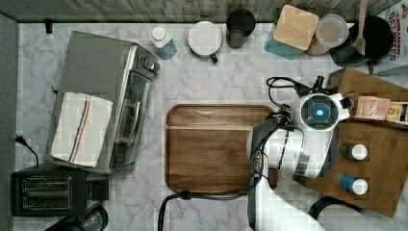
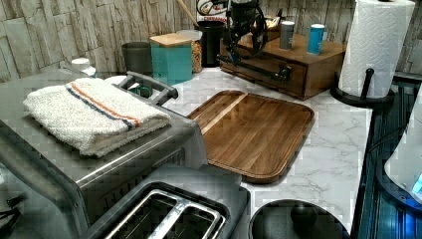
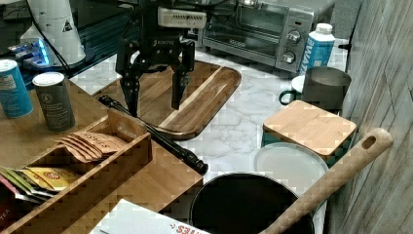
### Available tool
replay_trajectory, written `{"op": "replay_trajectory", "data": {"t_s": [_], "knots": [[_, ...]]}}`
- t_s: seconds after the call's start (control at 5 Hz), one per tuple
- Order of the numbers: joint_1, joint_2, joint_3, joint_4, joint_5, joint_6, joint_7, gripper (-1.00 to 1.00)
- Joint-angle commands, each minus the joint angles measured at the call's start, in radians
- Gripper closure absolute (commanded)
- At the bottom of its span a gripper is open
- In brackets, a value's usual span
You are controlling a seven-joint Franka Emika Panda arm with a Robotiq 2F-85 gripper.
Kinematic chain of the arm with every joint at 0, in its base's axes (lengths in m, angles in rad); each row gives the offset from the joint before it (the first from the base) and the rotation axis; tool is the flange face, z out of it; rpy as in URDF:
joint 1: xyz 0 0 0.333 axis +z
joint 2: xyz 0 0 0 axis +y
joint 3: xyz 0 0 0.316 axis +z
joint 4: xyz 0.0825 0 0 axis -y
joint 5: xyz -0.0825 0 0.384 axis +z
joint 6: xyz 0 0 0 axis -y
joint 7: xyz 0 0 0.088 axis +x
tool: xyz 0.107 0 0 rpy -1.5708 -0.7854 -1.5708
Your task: Open the drawer.
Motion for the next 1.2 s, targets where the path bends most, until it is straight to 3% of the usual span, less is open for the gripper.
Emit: {"op": "replay_trajectory", "data": {"t_s": [0.2, 0.4, 1.2], "knots": [[-0.054, 0.038, -0.009, -0.074, 0.038, 0.202, -0.051, -1.00], [-0.090, 0.070, 0.035, -0.043, 0.111, 0.200, -0.122, -1.00], [-0.078, 0.080, 0.072, -0.059, 0.166, 0.265, -0.137, -1.00]]}}
